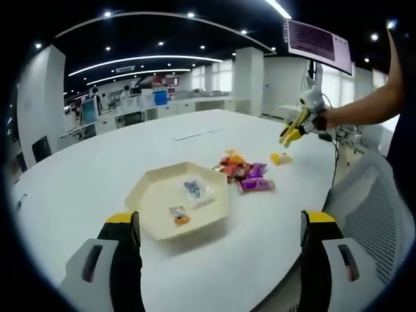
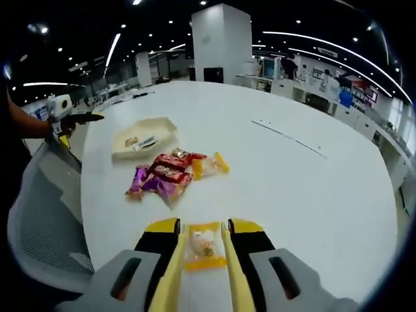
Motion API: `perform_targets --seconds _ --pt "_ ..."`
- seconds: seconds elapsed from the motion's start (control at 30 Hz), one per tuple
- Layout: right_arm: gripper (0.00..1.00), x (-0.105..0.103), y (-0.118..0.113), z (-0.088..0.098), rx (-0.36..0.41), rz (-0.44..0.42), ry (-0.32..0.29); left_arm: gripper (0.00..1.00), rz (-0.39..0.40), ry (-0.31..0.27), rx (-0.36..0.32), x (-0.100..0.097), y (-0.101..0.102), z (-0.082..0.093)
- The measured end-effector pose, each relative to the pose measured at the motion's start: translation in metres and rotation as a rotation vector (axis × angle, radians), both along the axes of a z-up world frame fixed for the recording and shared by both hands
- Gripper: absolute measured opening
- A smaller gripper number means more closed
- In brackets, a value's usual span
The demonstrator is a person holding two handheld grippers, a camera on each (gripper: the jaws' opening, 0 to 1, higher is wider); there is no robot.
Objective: Place the target food into the container with the food tongs after gripping and lifting it, then release it inside without dropping or visibly crushing the food.
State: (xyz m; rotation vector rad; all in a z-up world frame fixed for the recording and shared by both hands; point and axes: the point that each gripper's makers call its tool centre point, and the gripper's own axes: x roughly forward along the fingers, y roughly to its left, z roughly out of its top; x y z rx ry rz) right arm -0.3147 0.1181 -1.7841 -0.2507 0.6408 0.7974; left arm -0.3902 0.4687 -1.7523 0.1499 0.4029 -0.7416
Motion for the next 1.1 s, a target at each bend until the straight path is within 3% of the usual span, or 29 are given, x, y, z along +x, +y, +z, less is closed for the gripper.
perform_targets --seconds 0.3,0.77,1.1 --pt "0.29 0.003 0.002 -0.023 -0.019 -0.022 0.062 0.99 0.007 0.001 0.002 0.001 0.001 0.000" --pt "0.29 0.003 0.005 -0.042 -0.075 -0.014 0.143 0.98 0.015 0.001 0.001 0.001 0.003 0.000" --pt "0.23 0.006 0.005 -0.044 -0.061 -0.065 0.183 0.97 0.022 0.001 0.001 0.003 0.004 0.000"
